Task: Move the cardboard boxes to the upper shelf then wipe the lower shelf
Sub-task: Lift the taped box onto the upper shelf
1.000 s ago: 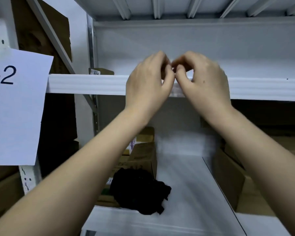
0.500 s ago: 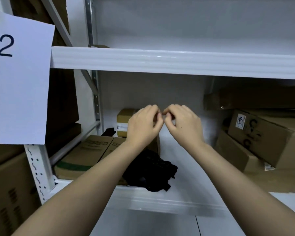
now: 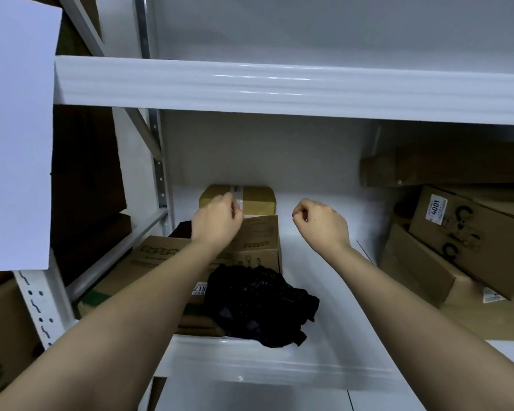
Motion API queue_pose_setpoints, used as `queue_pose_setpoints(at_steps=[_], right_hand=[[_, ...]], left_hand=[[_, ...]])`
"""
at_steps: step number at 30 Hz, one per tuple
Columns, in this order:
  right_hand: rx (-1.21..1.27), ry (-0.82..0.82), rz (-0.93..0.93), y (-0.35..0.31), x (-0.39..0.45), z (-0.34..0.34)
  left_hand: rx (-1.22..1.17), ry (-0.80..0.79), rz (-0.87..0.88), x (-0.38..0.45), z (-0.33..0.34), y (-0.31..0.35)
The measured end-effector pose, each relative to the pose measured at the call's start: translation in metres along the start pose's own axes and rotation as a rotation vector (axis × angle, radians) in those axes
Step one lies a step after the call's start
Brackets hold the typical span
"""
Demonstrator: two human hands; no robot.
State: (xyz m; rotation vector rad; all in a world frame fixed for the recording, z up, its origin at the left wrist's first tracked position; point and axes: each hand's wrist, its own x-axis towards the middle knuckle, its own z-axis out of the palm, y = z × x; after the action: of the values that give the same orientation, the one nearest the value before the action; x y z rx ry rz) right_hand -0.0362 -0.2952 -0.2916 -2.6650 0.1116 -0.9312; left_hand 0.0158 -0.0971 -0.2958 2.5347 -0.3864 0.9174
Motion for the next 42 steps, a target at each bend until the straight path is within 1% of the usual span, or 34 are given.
queue_pose_setpoints(at_steps=[4, 7, 9, 11, 15, 16, 19, 22, 25, 29, 33, 37, 40, 42], right_hand=[[-0.026, -0.053, -0.018, 0.007, 0.030, 0.020], [-0.012, -0.097, -0.008, 0.016, 0.058, 0.039], [0.003, -0.147, 0.011, 0.022, 0.073, 0.051], [0.046, -0.218, 0.029, 0.030, 0.090, 0.067], [0.163, -0.365, 0.105, 0.039, 0.107, 0.097], [0.218, -0.408, 0.141, 0.040, 0.110, 0.105], [0.378, -0.461, 0.222, 0.038, 0.118, 0.121], [0.468, -0.491, 0.298, 0.036, 0.126, 0.131], [0.522, -0.498, 0.373, 0.037, 0.135, 0.139], [0.591, -0.553, 0.429, 0.033, 0.144, 0.148], [0.665, -0.604, 0.476, 0.032, 0.148, 0.156], [0.712, -0.630, 0.518, 0.030, 0.150, 0.166], [0.768, -0.611, 0.553, 0.028, 0.151, 0.172], [0.770, -0.589, 0.553, 0.028, 0.150, 0.176]], left_hand=[[0.050, -0.066, -0.063, 0.023, 0.021, -0.013], [0.037, -0.106, -0.167, 0.041, 0.040, -0.021], [0.044, -0.163, -0.222, 0.051, 0.049, -0.027], [0.044, -0.230, -0.282, 0.062, 0.059, -0.033], [0.015, -0.285, -0.388, 0.073, 0.074, -0.042], [0.006, -0.303, -0.417, 0.074, 0.079, -0.043], [-0.039, -0.339, -0.482, 0.079, 0.087, -0.048], [-0.167, -0.348, -0.547, 0.091, 0.095, -0.055], [-0.358, -0.334, -0.678, 0.103, 0.101, -0.061], [-0.453, -0.314, -0.813, 0.118, 0.107, -0.078], [-0.564, -0.343, -0.916, 0.126, 0.115, -0.095], [-0.740, -0.374, -0.921, 0.129, 0.127, -0.108], [-0.877, -0.332, -0.933, 0.130, 0.130, -0.107], [-0.896, -0.298, -0.953, 0.132, 0.130, -0.103]])
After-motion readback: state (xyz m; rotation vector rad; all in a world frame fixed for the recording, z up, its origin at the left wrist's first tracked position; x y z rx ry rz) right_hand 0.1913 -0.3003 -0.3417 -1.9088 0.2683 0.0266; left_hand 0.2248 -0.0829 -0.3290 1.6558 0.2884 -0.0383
